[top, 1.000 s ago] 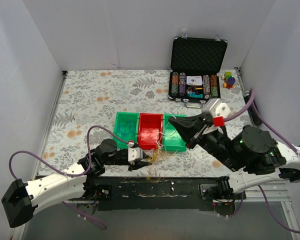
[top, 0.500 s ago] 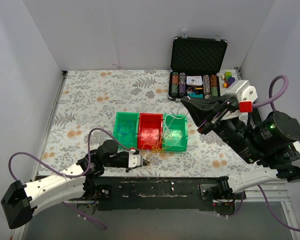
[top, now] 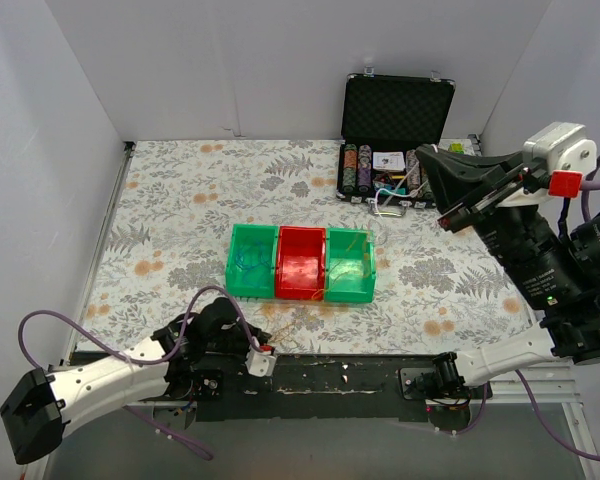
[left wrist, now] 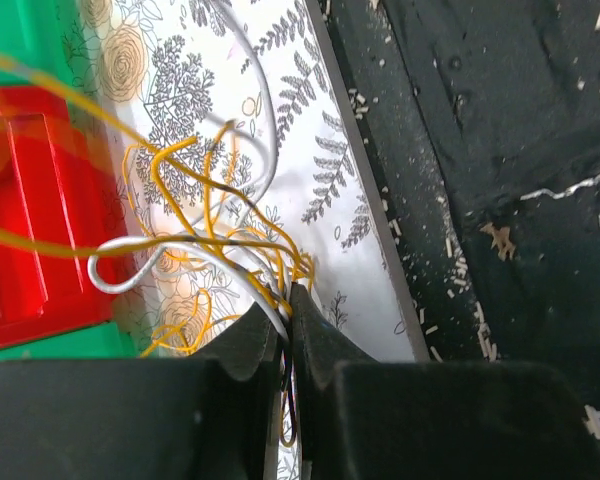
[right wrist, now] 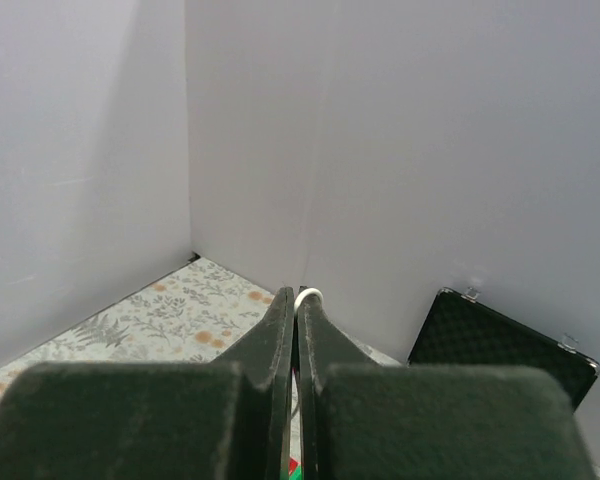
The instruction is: Untangle the cables
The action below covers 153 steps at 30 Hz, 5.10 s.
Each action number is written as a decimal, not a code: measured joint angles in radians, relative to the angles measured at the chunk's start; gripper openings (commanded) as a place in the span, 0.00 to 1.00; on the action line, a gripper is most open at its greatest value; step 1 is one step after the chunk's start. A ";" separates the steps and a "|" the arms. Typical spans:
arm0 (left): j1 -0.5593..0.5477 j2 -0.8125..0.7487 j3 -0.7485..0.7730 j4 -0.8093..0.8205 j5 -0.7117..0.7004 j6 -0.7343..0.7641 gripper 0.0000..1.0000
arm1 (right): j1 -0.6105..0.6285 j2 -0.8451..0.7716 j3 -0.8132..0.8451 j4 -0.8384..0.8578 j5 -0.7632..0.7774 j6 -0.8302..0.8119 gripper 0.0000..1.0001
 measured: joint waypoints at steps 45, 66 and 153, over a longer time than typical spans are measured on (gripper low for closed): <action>0.000 -0.109 0.369 -0.040 0.175 -0.413 0.98 | 0.000 -0.106 -0.322 -0.105 -0.034 0.333 0.01; -0.014 0.227 0.425 0.537 0.104 -0.663 0.50 | 0.000 -0.135 -0.398 -0.143 -0.195 0.559 0.01; -0.095 0.054 0.616 0.070 0.084 -0.415 0.98 | 0.000 -0.204 -0.347 -0.325 -0.225 0.686 0.01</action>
